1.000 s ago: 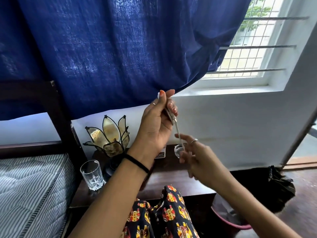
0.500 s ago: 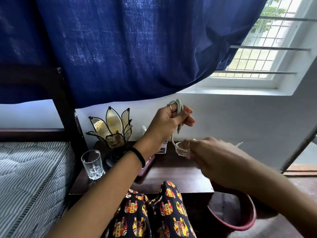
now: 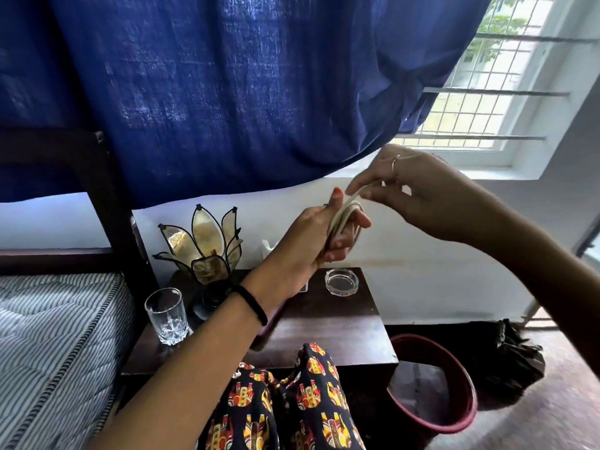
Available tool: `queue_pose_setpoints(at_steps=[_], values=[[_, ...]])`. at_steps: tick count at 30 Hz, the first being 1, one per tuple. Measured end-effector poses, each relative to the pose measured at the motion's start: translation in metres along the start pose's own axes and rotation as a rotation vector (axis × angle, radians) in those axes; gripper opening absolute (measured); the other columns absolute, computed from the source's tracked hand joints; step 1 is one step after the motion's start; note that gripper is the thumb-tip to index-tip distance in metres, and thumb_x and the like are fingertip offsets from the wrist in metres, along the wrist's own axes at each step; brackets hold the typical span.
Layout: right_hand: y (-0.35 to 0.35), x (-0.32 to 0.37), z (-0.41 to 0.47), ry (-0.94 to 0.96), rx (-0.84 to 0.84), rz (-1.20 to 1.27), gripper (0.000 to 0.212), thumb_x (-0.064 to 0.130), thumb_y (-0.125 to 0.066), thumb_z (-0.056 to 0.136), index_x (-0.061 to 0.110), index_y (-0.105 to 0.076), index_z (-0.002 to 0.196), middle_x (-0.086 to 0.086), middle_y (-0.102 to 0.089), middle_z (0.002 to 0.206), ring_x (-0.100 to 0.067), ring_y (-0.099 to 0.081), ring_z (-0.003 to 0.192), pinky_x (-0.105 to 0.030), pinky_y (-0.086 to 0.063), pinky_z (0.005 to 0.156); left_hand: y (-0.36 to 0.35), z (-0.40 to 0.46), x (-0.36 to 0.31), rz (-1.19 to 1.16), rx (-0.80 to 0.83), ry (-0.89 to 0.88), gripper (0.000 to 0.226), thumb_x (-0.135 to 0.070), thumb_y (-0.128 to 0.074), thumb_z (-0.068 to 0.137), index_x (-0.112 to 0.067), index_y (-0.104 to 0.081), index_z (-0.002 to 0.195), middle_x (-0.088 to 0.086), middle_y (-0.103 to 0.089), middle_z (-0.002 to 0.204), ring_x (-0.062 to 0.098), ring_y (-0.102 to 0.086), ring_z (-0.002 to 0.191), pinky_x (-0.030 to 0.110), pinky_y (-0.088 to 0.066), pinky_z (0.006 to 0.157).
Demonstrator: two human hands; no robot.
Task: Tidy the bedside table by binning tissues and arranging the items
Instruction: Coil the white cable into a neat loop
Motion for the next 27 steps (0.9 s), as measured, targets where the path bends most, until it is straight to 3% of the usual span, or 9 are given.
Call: queue_pose_setpoints(at_steps=[3,5,7,12,16,21,27], values=[[0.005,-0.007,0.002,-0.004,-0.105,-0.002,0.018,0.014,-0.056,0.093,0.019,-0.07,0.101,0.004,-0.056,0.088,-0.012,-0.054,0.082,-0.026,-0.043,0.077,-0.004,-0.002,0.001,-0.138,0.024,0.033,0.065,-0.06,-0.024,0.093,-0.011,-0.06,0.071,-0.007,-0.027,0.041,0.005,-0.019,0.035,0.028,-0.007,0.052],[0.006,-0.015,-0.001,-0.039,-0.167,0.006,0.016,0.015,-0.057,0.092,0.018,-0.07,0.1,0.0,-0.062,0.09,-0.017,-0.057,0.083,-0.033,-0.049,0.079,-0.003,-0.003,-0.001,-0.191,0.008,0.028,0.062,-0.062,-0.026,0.092,-0.014,-0.056,0.067,-0.009,-0.024,0.038,0.004,-0.016,0.033,0.031,-0.006,0.056],[0.002,-0.025,-0.005,-0.095,-0.216,0.045,0.012,0.016,-0.06,0.09,0.016,-0.07,0.097,-0.002,-0.067,0.091,-0.019,-0.06,0.081,-0.038,-0.052,0.078,-0.003,-0.002,-0.004,-0.239,0.011,0.011,0.056,-0.058,-0.028,0.095,-0.016,-0.051,0.064,-0.011,-0.023,0.037,0.002,-0.015,0.03,0.026,-0.009,0.05],[-0.021,-0.051,-0.017,-0.281,-0.254,0.152,0.01,0.023,-0.064,0.088,0.016,-0.071,0.09,0.0,-0.067,0.085,-0.017,-0.062,0.074,-0.032,-0.05,0.07,-0.008,-0.003,-0.005,-0.39,0.063,0.025,0.055,-0.052,-0.03,0.097,-0.018,-0.051,0.059,-0.01,-0.026,0.037,0.002,-0.019,0.027,0.017,-0.018,0.037],[-0.05,-0.062,-0.032,-0.469,-0.189,0.652,0.01,0.019,-0.063,0.089,0.015,-0.069,0.083,-0.008,-0.067,0.071,-0.013,-0.061,0.057,-0.026,-0.052,0.055,-0.01,-0.002,-0.001,-0.437,0.094,0.049,0.052,-0.049,-0.032,0.098,-0.017,-0.05,0.061,-0.01,-0.028,0.039,0.004,-0.021,0.028,0.017,-0.018,0.039],[-0.076,-0.064,-0.047,-0.611,-0.15,1.193,0.015,0.011,-0.054,0.093,0.01,-0.068,0.087,-0.006,-0.07,0.077,-0.015,-0.068,0.068,-0.026,-0.059,0.07,-0.01,0.0,0.007,-0.44,0.062,0.109,0.046,-0.044,-0.03,0.1,-0.014,-0.046,0.07,-0.008,-0.031,0.044,0.003,-0.027,0.034,0.015,-0.029,0.042],[-0.098,-0.065,-0.056,-0.772,-0.099,1.384,0.018,0.012,-0.049,0.096,0.005,-0.061,0.107,-0.015,-0.067,0.09,-0.024,-0.067,0.076,-0.042,-0.054,0.087,-0.002,0.008,0.012,-0.225,-0.07,0.113,0.039,-0.034,-0.033,0.102,-0.011,-0.05,0.076,-0.009,-0.033,0.046,0.003,-0.029,0.038,0.018,-0.031,0.046]])
Point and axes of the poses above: each hand's wrist, its own z-axis towards the middle knuckle, its own y-axis out of the back of the hand, x = y × z, the point moved 8 cm from there along z, towards the middle knuckle
